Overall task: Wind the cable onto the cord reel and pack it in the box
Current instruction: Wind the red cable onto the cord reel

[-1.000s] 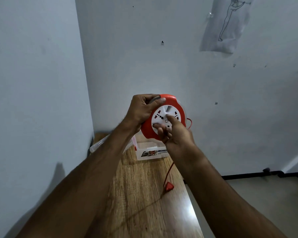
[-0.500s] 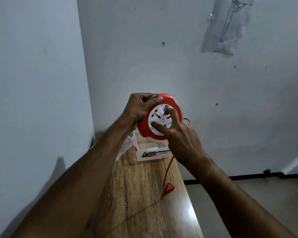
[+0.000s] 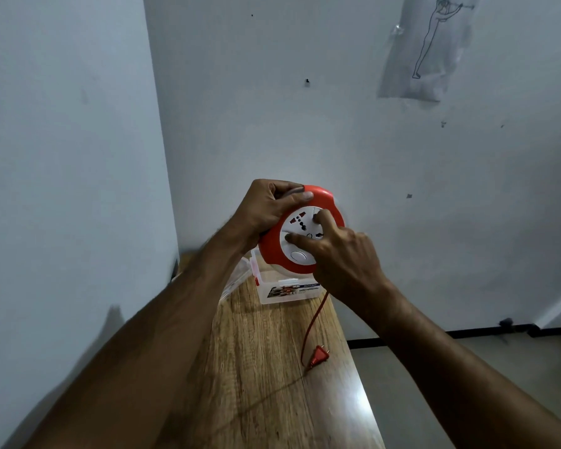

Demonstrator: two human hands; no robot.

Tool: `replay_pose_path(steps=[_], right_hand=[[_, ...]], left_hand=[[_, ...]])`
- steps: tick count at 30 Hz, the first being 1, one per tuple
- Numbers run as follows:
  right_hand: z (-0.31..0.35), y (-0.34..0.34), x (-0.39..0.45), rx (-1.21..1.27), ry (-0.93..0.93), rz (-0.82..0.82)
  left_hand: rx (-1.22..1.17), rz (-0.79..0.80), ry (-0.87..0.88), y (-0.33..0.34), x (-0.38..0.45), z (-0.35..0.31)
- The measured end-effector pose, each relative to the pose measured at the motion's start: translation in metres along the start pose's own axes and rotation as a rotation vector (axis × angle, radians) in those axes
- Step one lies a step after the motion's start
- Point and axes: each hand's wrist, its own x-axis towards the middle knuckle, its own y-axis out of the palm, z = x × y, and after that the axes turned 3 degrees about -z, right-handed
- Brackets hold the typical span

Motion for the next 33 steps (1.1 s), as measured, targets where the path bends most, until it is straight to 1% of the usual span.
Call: replay_pose_path(steps=[4,7,15,20,22,33], right_hand=[[-0.008,0.010,0.001,0.042,-0.015,-0.015],[-0.010,0.015,0.001,0.129,0.015,-0.089],[0.007,0.023,-0.001,0.431,0.328,-0.381],[0.023,0.023,0.003,0.578,0.598,-0.470],[0.027,0.026,0.005,0.626,0.676,-0.502],[0.041,0.027,0.011,0.814,0.909,-0.666]], left_hand=[[0.045,0.006,0.002,0.001,0.000,0.002],[0.030,0.010,-0.012,0.001,-0.001,0.004],[0.035,-0.036,0.001,0.004,0.001,0.004],[0.028,-0.082,0.020,0.007,0.000,0.004],[0.035,-0.099,0.024,0.008,0.001,0.003],[0.081,-0.144,0.080,0.013,0.000,0.002]])
